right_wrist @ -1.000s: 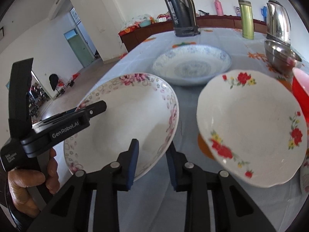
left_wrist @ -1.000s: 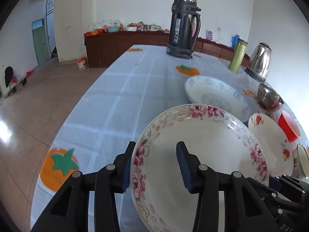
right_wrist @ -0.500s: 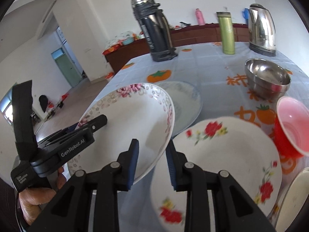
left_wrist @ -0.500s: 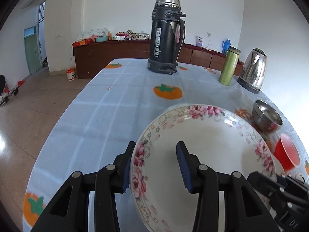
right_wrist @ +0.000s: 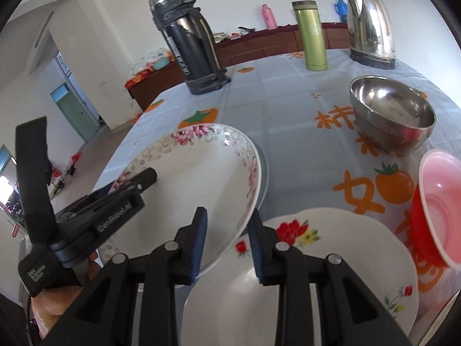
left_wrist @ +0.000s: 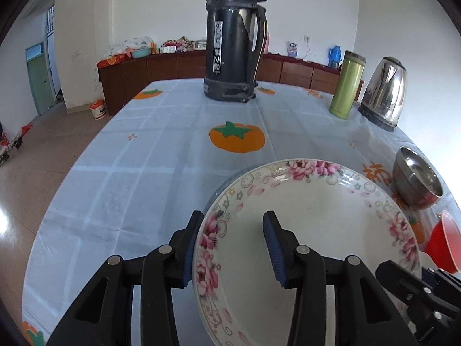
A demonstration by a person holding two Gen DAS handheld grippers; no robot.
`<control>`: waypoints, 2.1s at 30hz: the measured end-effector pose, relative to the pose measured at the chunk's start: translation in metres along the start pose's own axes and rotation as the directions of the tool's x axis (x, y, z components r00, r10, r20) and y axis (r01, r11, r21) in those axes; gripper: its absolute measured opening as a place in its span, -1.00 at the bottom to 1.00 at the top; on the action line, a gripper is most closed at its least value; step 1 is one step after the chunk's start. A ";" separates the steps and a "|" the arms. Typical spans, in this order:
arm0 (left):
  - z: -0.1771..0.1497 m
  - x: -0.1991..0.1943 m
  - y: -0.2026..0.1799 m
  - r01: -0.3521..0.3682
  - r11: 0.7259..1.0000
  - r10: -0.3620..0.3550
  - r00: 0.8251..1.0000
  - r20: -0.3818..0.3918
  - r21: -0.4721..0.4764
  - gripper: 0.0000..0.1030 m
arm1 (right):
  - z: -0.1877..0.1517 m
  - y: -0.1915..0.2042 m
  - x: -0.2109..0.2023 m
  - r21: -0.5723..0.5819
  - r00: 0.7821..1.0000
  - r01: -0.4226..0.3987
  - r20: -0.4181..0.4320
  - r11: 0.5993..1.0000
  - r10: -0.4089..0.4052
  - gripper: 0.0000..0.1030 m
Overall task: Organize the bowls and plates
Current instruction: 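Lift the floral plate with the left tool onto the blue-patterned plate and release, then withdraw the left tool and move it toward the red-flower plate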
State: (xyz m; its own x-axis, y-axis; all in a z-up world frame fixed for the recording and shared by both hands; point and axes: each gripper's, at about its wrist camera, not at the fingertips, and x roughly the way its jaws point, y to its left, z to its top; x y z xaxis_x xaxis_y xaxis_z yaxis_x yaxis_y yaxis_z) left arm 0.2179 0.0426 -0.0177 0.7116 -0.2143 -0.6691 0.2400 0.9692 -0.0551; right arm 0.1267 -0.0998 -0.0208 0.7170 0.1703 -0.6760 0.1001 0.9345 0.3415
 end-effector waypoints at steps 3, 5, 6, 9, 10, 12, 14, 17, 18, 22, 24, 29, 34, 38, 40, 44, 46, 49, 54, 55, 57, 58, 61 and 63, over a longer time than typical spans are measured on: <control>0.003 0.003 -0.001 -0.003 1.000 0.003 1.000 0.000 0.007 -0.12 | 0.005 0.000 0.006 -0.007 1.000 0.018 -0.010 1.000 -0.018 -0.40; 0.004 0.005 0.000 -0.001 1.000 0.001 1.000 0.001 0.004 -0.12 | 0.008 0.001 0.008 -0.018 0.999 0.030 -0.012 0.999 -0.030 -0.39; 0.005 0.006 -0.001 -0.003 1.000 0.003 1.000 0.001 0.008 -0.12 | 0.009 0.001 0.009 -0.018 0.999 0.033 -0.013 0.999 -0.033 -0.39; 0.006 0.009 -0.006 -0.020 0.999 0.020 1.000 0.008 0.026 -0.12 | 0.012 0.001 0.012 -0.017 0.999 0.043 -0.015 0.999 -0.043 -0.40; 0.006 0.010 -0.007 -0.025 0.999 0.025 1.000 0.010 0.030 -0.12 | 0.012 0.002 0.012 -0.021 0.999 0.049 -0.015 0.999 -0.049 -0.40; 0.007 0.012 -0.008 -0.036 0.999 0.035 0.999 0.013 0.039 -0.12 | 0.015 0.002 0.014 -0.034 0.998 0.060 -0.017 0.998 -0.061 -0.40; 0.008 0.014 -0.011 -0.021 0.998 0.020 1.000 0.011 0.051 -0.12 | 0.016 0.003 0.016 -0.045 0.998 0.063 -0.021 0.997 -0.064 -0.40; 0.005 0.018 -0.024 0.003 0.996 -0.002 1.000 -0.012 0.087 -0.12 | 0.018 0.009 0.017 -0.073 0.998 0.052 -0.036 0.996 -0.055 -0.34; 0.004 0.020 -0.027 -0.002 0.995 0.003 1.000 -0.014 0.097 -0.12 | 0.017 0.009 0.017 -0.073 0.997 0.066 -0.036 0.995 -0.069 -0.39; 0.002 0.025 -0.027 0.008 0.997 -0.005 0.999 -0.037 0.079 -0.12 | 0.020 0.006 0.020 -0.065 0.997 0.057 -0.039 0.996 -0.060 -0.41; 0.002 0.022 -0.028 -0.001 0.996 0.004 1.000 -0.024 0.089 -0.12 | 0.020 0.006 0.021 -0.074 0.997 0.064 -0.035 0.995 -0.067 -0.41; 0.006 0.008 -0.019 -0.041 0.995 0.038 0.999 0.034 0.090 -0.12 | 0.018 0.008 0.021 -0.095 0.997 0.066 -0.035 0.993 -0.069 -0.39; 0.009 -0.006 0.007 -0.066 0.998 0.066 0.996 0.052 0.011 -0.12 | 0.017 0.009 0.020 -0.108 0.997 0.061 -0.037 0.992 -0.065 -0.36; 0.007 -0.019 0.025 -0.111 0.993 0.113 0.991 0.065 -0.040 -0.12 | 0.015 0.011 0.021 -0.144 0.990 0.130 -0.037 0.981 -0.137 -0.35; 0.006 -0.027 0.037 -0.121 0.989 0.128 0.989 0.072 -0.089 -0.12 | 0.015 0.008 0.025 -0.142 0.989 0.131 -0.054 0.981 -0.140 -0.34; 0.001 -0.040 0.057 -0.113 0.978 0.129 0.988 0.083 -0.176 -0.12 | 0.015 0.011 0.025 -0.166 0.987 0.145 -0.046 0.975 -0.154 -0.34; -0.006 -0.046 0.063 -0.121 0.970 0.142 0.986 0.087 -0.209 -0.12 | 0.016 0.009 0.024 -0.156 0.988 0.139 -0.041 0.978 -0.147 -0.34; -0.018 -0.051 0.064 -0.141 0.961 0.164 0.983 0.080 -0.239 -0.12 | 0.016 0.002 0.012 -0.097 0.993 0.121 0.018 0.988 -0.120 -0.34; -0.032 -0.054 0.046 -0.108 0.969 0.126 0.990 0.070 -0.221 -0.12 | 0.013 0.001 -0.014 -0.066 0.989 0.081 0.126 0.995 -0.072 -0.33; -0.034 -0.055 0.041 -0.101 0.972 0.119 0.990 0.073 -0.210 -0.12 | 0.012 0.002 -0.019 -0.064 0.987 0.070 0.151 0.995 -0.060 -0.28; -0.040 -0.060 0.028 -0.082 0.980 0.097 0.992 0.080 -0.182 -0.12 | 0.009 0.005 -0.031 -0.061 0.979 0.047 0.199 0.997 -0.034 -0.14; -0.041 -0.061 0.025 -0.072 0.982 0.087 0.993 0.082 -0.172 -0.12 | 0.007 0.006 -0.038 -0.057 0.973 0.037 0.228 0.998 -0.023 -0.08; -0.047 -0.062 0.012 -0.049 0.990 0.059 0.995 0.075 -0.136 -0.12 | -0.003 0.005 -0.054 -0.053 0.957 0.027 0.290 0.998 -0.011 -0.01; -0.050 -0.063 0.006 -0.043 0.992 0.052 0.996 0.069 -0.121 -0.12 | -0.011 0.001 -0.061 -0.034 0.951 0.034 0.309 0.999 -0.021 0.03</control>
State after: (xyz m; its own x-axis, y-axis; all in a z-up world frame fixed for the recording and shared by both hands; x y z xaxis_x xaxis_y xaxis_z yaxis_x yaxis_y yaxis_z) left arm 0.1416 0.0678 -0.0124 0.7670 -0.1719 -0.6182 0.1279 0.9851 -0.1153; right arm 0.0752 -0.1059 0.0131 0.8929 0.0451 -0.4480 0.1007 0.9497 0.2964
